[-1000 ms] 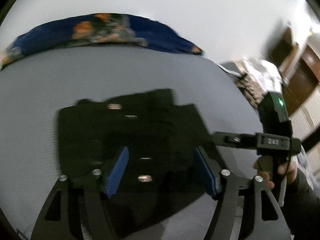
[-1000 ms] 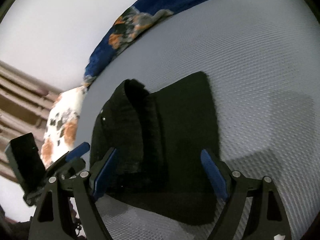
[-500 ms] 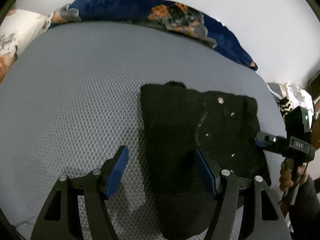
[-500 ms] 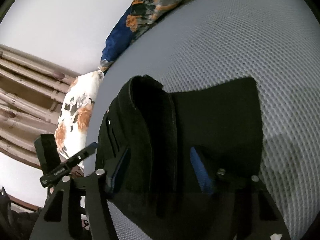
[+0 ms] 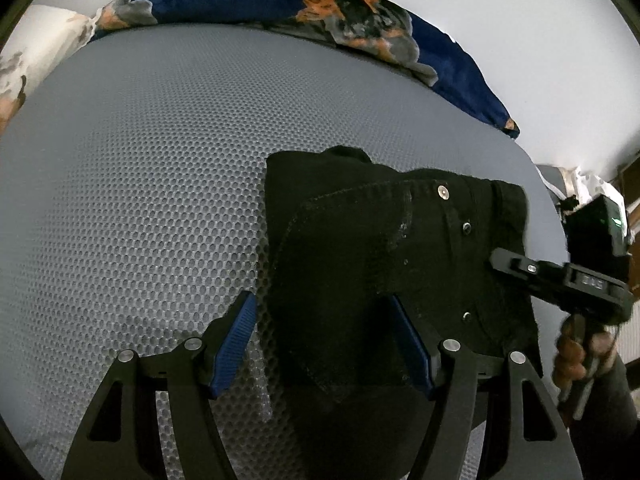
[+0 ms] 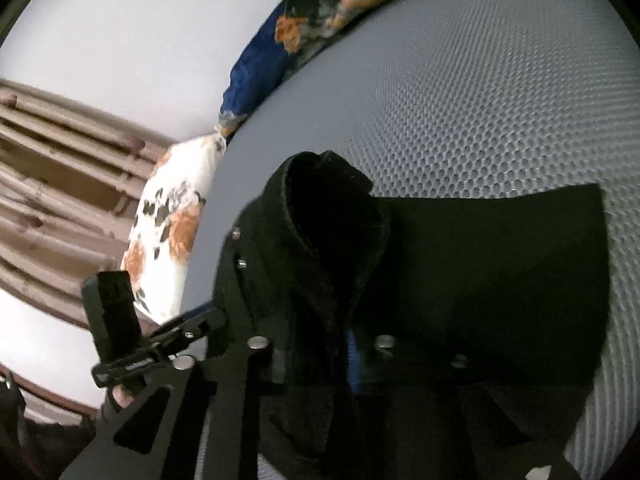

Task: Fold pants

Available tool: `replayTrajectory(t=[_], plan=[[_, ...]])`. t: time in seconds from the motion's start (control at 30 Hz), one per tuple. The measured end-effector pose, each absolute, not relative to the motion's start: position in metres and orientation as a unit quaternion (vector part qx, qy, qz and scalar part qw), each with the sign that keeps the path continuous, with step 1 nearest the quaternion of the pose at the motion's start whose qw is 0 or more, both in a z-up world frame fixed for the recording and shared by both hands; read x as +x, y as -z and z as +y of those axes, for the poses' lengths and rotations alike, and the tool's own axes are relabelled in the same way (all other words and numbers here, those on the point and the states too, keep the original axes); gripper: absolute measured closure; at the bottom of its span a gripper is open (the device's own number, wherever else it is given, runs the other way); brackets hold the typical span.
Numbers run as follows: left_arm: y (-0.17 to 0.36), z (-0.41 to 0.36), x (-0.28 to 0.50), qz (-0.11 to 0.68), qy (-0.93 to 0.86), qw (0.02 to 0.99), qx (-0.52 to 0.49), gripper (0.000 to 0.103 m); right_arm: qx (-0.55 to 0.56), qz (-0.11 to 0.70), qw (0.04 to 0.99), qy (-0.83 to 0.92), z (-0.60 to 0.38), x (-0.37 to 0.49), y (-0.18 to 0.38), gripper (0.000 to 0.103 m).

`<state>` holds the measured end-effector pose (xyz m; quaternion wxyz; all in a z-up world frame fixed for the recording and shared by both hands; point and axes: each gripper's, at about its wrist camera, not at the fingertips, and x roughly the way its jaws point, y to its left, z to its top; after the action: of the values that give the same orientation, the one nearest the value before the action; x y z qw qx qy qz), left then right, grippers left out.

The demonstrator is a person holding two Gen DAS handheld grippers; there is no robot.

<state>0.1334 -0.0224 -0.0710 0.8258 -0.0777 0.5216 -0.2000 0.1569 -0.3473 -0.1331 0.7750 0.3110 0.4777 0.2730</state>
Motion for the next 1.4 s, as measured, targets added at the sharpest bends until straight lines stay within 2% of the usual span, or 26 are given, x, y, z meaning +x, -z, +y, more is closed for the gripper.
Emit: replayTrajectory(t=[0.2, 0.33, 0.47, 0.6, 0.7, 0.77, 0.93, 1.4], plan=[[0.055, -0.025, 0.135, 0.505, 0.203, 0.835, -0.075, 0.035, 0.287, 0.449, 0.810, -0.244, -0.345, 0.129, 0.082, 0.092], [0.045, -0.032, 0.137, 0.500, 0.208, 0.837, -0.071, 0.035, 0.281, 0.436, 0.827, -0.219, -0.359, 0.118, 0.068, 0.092], [0.040, -0.048, 0.138, 0.498, 0.215, 0.839, -0.040, 0.035, 0.297, 0.426, 0.834, -0.185, -0.383, 0.109, 0.069, 0.092], [0.047, -0.061, 0.141, 0.507, 0.219, 0.833, -0.025, 0.035, 0.318, 0.443, 0.825, -0.146, -0.407, 0.109, 0.097, 0.092], [0.059, -0.067, 0.144, 0.520, 0.219, 0.825, -0.018, 0.035, 0.276, 0.470, 0.831, -0.108, -0.406, 0.113, 0.122, 0.088], [0.067, -0.071, 0.145, 0.530, 0.221, 0.819, -0.012, 0.035, 0.298, 0.467, 0.826, -0.106, -0.410, 0.112, 0.129, 0.086], [0.075, -0.078, 0.142, 0.529, 0.225, 0.818, 0.003, 0.035, 0.276, 0.480, 0.828, -0.090, -0.409, 0.106, 0.119, 0.076], [0.071, -0.085, 0.118, 0.535, 0.242, 0.810, 0.014, 0.035, 0.267, 0.473, 0.835, -0.086, -0.404, 0.048, 0.099, 0.076]])
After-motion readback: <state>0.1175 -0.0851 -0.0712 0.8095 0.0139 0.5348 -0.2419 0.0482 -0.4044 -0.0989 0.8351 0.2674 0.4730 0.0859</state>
